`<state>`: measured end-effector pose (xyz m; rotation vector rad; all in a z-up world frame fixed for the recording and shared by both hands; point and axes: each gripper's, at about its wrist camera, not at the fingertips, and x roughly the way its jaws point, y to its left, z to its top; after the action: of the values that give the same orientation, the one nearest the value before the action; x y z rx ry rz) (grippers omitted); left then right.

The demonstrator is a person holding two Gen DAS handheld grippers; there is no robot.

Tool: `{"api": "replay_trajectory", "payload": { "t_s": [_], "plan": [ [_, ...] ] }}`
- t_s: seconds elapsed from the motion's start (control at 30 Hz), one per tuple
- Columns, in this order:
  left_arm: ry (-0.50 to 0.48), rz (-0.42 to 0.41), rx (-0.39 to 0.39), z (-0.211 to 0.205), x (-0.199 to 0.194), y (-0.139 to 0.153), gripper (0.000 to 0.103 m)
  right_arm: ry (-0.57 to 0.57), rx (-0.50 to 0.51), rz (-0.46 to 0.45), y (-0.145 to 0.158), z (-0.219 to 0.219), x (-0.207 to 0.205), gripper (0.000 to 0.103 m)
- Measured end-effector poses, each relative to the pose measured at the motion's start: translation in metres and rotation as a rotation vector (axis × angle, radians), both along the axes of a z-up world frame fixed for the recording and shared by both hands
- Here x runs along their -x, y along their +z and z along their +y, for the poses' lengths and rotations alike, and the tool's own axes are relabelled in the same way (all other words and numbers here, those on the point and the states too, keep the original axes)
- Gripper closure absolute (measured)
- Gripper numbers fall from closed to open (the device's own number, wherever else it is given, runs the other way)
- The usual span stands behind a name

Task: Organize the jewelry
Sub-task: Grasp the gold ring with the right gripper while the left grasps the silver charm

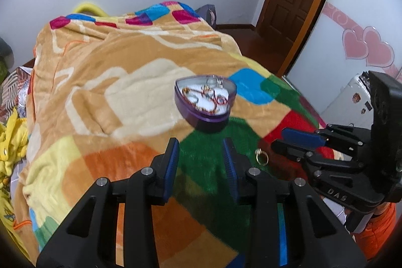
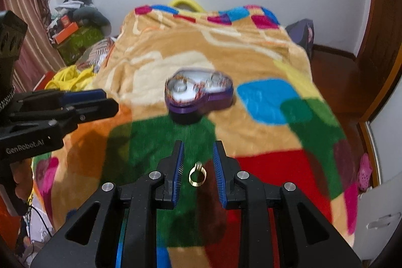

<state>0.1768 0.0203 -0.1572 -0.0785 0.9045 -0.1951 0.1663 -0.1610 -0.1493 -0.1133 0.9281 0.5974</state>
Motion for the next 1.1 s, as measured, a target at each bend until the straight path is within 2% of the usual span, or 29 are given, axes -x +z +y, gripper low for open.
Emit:
{"api": "replay_trajectory", "payload": {
  "t_s": [0.23,0.5,0.7,0.87,0.97,1.1],
  "plan": [
    [0.0,0.058,0.013,-0.001,0.006,-0.023,0.068,0.021,0.064,0.069,-0.033,0.005,0.005,0.082],
    [-0.021,0.114,0.032,-0.012,0.005,-0.044,0.068,0.017,0.041,0.038,-0.037,0.004,0.004,0.082],
    [-0.06,0.125,0.034,-0.028,0.002,-0.051,0.068,0.045,0.071,-0.041,-0.038,0.007,0.013,0.085],
    [-0.094,0.122,0.036,-0.041,-0.003,-0.052,0.069,0.048,0.058,-0.063,-0.034,0.001,0.013,0.086],
    [-0.108,0.124,0.036,-0.049,-0.007,-0.054,0.074,0.036,0.042,-0.066,-0.031,-0.004,0.011,0.086],
    [-0.125,0.122,0.015,-0.058,-0.013,-0.058,0.088,0.012,0.021,-0.072,-0.026,-0.013,0.009,0.085]
  ]
}}
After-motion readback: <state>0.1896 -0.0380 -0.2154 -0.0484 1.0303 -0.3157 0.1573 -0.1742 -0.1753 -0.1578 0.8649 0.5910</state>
